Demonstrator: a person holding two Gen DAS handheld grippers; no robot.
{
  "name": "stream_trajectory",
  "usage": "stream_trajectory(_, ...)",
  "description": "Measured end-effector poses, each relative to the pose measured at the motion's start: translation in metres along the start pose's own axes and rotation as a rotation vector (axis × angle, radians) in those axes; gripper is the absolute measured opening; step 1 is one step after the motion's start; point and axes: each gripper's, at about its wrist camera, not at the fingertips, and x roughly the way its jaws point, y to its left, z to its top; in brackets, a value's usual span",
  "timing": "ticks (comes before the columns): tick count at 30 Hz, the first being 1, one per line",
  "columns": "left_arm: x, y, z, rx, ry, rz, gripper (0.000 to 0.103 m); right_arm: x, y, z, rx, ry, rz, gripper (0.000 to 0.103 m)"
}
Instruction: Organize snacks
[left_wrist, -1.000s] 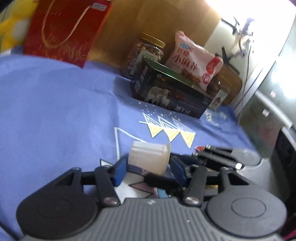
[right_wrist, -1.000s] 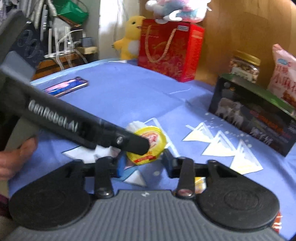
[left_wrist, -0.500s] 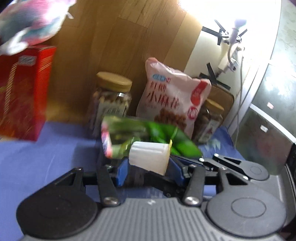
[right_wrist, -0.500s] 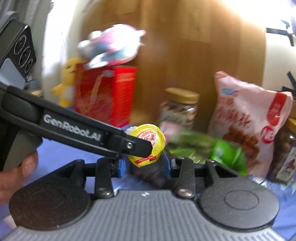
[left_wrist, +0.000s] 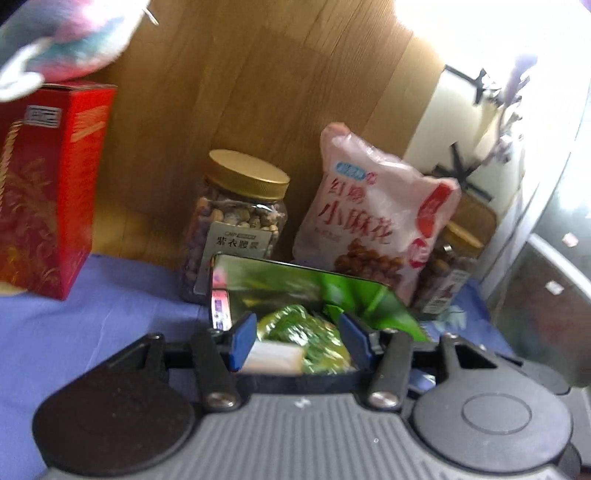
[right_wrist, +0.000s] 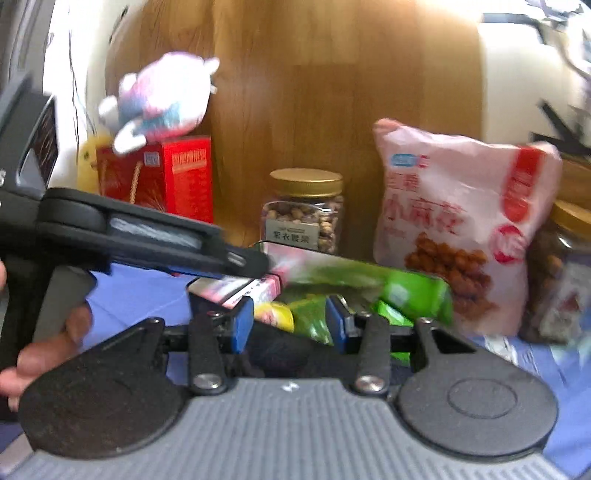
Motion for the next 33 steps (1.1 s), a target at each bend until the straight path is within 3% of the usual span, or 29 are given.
stream_trajectory(2, -0.021, -0.004, -0.016, -0.007, 0.004, -0.028, 0.056, -0.03, -0.01, -0.017, 0.063, 0.009, 0.027, 0.046)
stream_trajectory(7, -0.05, -0.008, -0.076, -0.022, 0.117, -0.079, 0.057, -0.09, -0.025, -0.077, 0.185, 0.123, 0.011, 0.049)
stream_trajectory(10, -0.055, -0.01, -0.107, -0.042, 0.176, -0.104, 0.057, -0.109, -0.027, -0.102, 0.231, 0.192, -0.006, 0.049)
stream_trajectory(13, -0.057, -0.017, -0.125, -0.034, 0.213, -0.11, 0.057, -0.119, -0.028, -0.113, 0.27, 0.202, 0.008, 0.049)
stream_trajectory(16, -0.057, -0.027, -0.129, -0.007, 0.218, -0.088, 0.057, -0.118, -0.019, -0.114, 0.229, 0.199, -0.003, 0.051)
stream_trajectory(19, -0.052, -0.026, -0.125, -0.034, 0.242, -0.114, 0.058, -0.104, -0.013, -0.11, 0.231, 0.2, 0.022, 0.047)
stream_trajectory(22, -0.051, -0.021, -0.122, -0.053, 0.232, -0.09, 0.058, -0.085, -0.001, -0.101, 0.174, 0.201, 0.023, 0.043)
stream_trajectory(26, -0.054, -0.008, -0.119, -0.084, 0.216, -0.049, 0.06, -0.059, 0.026, -0.089, 0.096, 0.235, 0.089, 0.045)
stream_trajectory(28, -0.06, -0.001, -0.117, -0.081, 0.191, 0.012, 0.061, -0.052, 0.036, -0.084, 0.06, 0.255, 0.138, 0.045)
stream_trajectory(30, -0.066, 0.006, -0.114, -0.087, 0.176, 0.037, 0.061, -0.05, 0.037, -0.081, 0.072, 0.263, 0.186, 0.044)
stream_trajectory(33, -0.069, 0.014, -0.11, -0.066, 0.157, 0.09, 0.061, -0.05, 0.019, -0.082, 0.189, 0.271, 0.229, 0.044)
